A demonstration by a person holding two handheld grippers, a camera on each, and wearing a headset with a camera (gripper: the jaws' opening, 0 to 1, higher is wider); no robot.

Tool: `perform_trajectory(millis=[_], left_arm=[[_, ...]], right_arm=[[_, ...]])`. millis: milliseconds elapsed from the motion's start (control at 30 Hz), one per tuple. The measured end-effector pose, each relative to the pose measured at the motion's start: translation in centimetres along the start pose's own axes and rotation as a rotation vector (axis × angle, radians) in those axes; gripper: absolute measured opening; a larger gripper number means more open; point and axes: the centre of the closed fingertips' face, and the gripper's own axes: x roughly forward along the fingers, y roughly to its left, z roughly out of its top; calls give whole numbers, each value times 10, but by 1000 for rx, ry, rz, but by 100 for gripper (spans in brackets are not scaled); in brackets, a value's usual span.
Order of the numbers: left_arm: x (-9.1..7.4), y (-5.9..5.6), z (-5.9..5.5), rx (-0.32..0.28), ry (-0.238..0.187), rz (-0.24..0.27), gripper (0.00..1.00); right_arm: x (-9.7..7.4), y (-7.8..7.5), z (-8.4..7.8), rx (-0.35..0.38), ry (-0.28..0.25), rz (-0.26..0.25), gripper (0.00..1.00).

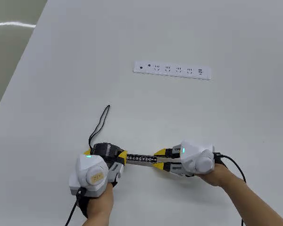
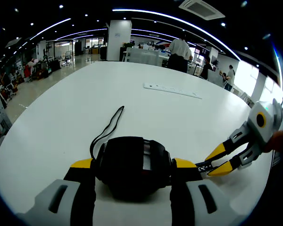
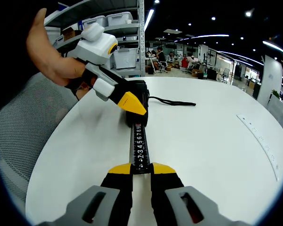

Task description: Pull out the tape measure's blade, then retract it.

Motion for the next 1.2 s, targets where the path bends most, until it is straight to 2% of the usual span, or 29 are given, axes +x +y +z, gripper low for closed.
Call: perform_trajectory(millis=[1200], left_arm=[[0,3,0,-22,4,-7,61]], right_arm=[[9,0,4,-1,-4,6,13]])
